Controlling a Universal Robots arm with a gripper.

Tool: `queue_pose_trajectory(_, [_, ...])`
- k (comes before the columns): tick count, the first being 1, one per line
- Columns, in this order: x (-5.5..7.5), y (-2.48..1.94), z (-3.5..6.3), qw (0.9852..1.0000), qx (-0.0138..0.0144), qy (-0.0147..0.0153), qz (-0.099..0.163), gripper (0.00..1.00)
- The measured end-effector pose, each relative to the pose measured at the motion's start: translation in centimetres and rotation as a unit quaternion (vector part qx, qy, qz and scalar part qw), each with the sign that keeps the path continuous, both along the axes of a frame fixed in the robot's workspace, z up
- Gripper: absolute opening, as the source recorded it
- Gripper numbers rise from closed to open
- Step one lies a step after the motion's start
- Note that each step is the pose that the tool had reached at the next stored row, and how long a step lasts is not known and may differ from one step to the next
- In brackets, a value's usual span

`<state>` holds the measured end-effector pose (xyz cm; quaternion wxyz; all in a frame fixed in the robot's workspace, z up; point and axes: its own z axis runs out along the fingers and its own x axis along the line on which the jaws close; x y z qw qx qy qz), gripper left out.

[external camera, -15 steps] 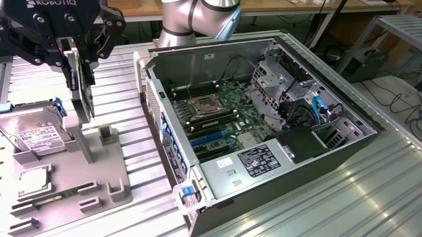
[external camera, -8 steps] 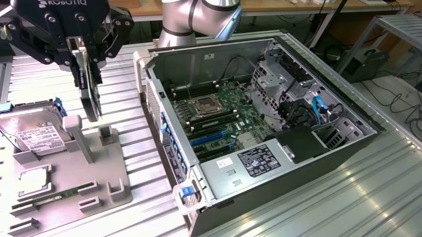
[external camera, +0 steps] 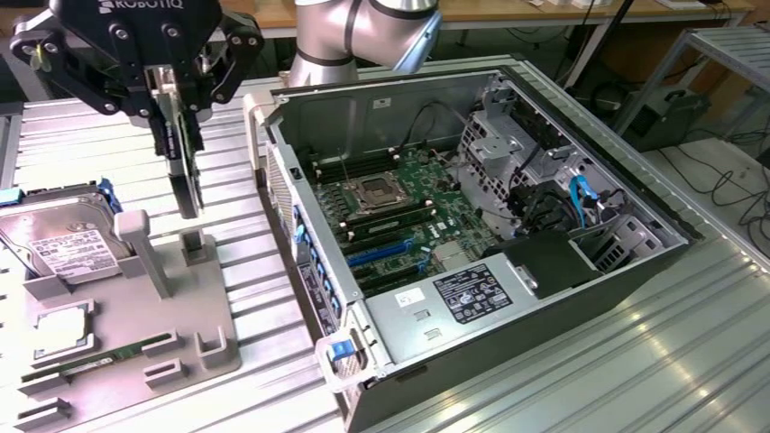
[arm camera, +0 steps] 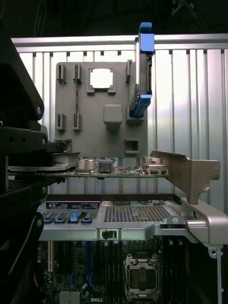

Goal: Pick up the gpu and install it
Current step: 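Pick up the gpu and move the gpu toward the slot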

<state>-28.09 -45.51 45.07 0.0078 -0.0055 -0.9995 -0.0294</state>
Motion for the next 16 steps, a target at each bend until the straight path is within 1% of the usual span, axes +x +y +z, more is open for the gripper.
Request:
queue_pose_trajectory(9, [1.3, 0.0, 0.0, 1.0, -0.0001, 0.0, 0.0, 0.27])
queue_pose_trajectory(16, [2.7, 0.0, -0.01, 1.0, -0.0004, 0.0, 0.0, 0.27])
